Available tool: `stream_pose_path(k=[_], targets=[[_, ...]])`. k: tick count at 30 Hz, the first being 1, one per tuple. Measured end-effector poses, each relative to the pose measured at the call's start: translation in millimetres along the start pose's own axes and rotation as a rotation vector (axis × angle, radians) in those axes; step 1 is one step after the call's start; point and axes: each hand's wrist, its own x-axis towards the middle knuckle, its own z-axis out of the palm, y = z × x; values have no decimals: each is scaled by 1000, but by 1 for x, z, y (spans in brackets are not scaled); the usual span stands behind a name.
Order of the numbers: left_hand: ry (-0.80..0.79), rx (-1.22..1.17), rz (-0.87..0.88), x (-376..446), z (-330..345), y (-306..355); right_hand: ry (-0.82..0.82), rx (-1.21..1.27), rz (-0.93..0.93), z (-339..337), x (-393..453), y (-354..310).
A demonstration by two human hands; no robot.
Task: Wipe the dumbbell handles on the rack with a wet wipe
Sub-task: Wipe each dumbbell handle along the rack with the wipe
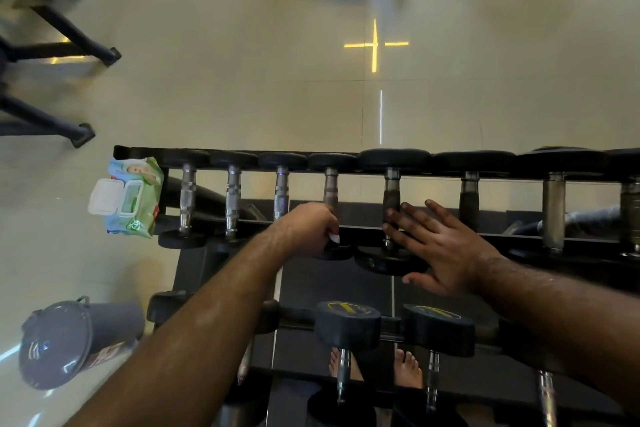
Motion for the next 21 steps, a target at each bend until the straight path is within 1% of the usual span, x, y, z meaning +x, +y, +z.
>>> stream_pose_path(k=[1,2,3,4,5,6,7,9,11,12,14,15,16,17,21], targets=[[64,-60,-11,2,-7,-1,-1,-2,0,1,0,0],[203,-117,-16,6,-11,-5,-2,-2,0,1,1,-1],[378,-156,-39,12,-14,-5,-5,-2,-1,2,1,-1],[544,-174,-75,18,-14,-5,-6,-2,-3,2,1,-1],[679,-193,-117,21,-13,-3,-8,-2,-3,2,1,-1],[739,-237,-160,23,-10,0,-8,-4,-5,1,2,0],[730,-255,-170,23,-3,4,-10,-7,-7,1,2,1],[669,-236,-158,18,15,8,0,-20,-6,3,1,-1],[603,-270,-185,6,22,6,12,-34,-6,4,1,0],[534,-285,-207,-1,22,3,17,-39,-7,4,1,1],[309,-259,-212,-12,17,3,28,-40,-2,4,2,0],[235,-227,-202,-15,17,2,29,-39,-1,4,3,0],[222,-220,-195,-17,17,1,25,-37,-2,5,3,0],[265,-235,-191,-19,16,1,14,-33,-3,5,3,-1],[612,-269,-227,-12,16,1,-14,-22,-10,6,4,0]])
